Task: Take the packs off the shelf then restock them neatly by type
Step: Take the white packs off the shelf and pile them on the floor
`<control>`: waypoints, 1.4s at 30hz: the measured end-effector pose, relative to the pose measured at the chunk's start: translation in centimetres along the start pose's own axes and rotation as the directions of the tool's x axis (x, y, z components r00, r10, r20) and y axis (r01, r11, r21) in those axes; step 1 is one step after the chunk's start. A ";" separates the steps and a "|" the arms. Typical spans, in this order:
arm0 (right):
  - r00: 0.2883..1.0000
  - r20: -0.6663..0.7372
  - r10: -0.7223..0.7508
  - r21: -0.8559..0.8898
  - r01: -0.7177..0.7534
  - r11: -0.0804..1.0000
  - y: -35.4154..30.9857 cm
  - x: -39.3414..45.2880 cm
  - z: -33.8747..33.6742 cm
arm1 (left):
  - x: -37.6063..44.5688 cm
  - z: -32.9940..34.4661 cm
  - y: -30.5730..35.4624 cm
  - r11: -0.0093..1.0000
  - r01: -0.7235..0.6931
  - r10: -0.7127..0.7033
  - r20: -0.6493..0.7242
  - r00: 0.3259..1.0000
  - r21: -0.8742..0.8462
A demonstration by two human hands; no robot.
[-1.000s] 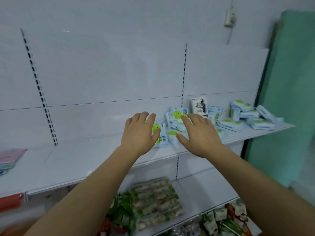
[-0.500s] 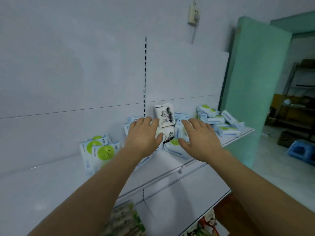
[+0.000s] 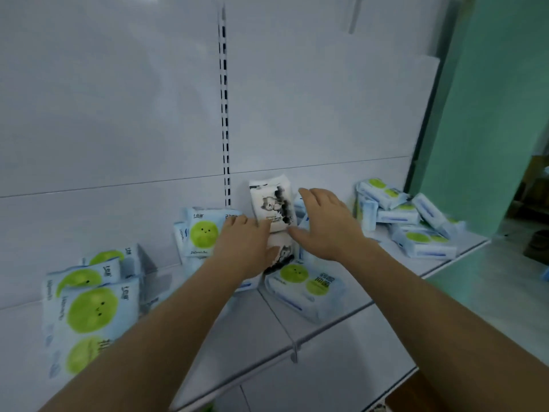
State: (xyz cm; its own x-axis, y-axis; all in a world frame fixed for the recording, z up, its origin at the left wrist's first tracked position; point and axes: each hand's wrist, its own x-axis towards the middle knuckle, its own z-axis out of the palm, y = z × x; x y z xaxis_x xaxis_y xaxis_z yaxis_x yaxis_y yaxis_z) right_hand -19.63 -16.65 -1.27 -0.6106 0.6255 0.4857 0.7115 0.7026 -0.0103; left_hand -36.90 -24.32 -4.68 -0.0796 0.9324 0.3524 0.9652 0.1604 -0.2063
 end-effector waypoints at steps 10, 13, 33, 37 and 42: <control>0.983 0.123 -0.135 0.488 0.059 0.871 2.5 7.9 5.4 | 2.8 1.7 0.4 0.994 0.108 -0.102 0.155 0.983 -0.034; 0.983 0.105 -0.150 0.545 0.069 0.835 2.7 8.4 5.1 | 2.8 1.0 0.7 0.992 0.118 -0.107 0.167 0.980 -0.053; 0.940 -0.342 -0.015 0.319 0.131 0.939 4.6 4.8 -4.7 | -0.3 -7.1 -1.1 0.937 0.204 -0.295 -0.332 0.896 -0.282; 0.967 -0.238 -0.091 0.323 0.166 0.932 3.0 4.3 -5.0 | -2.9 -8.8 -2.4 0.923 0.276 -0.357 -0.326 0.875 -0.269; 0.946 -0.219 -0.237 0.394 0.308 0.866 -1.4 4.6 -5.3 | -6.8 -10.8 -3.7 0.920 0.356 -0.391 -0.300 0.870 -0.165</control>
State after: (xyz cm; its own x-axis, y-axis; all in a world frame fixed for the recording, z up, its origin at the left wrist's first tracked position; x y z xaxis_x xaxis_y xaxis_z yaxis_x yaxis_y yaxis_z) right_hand -21.60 -16.55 5.61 -0.6703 0.3511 0.6537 0.2909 0.9348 -0.2038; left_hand -37.24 -34.74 3.55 -0.3723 0.6517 0.6608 0.9004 0.4264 0.0866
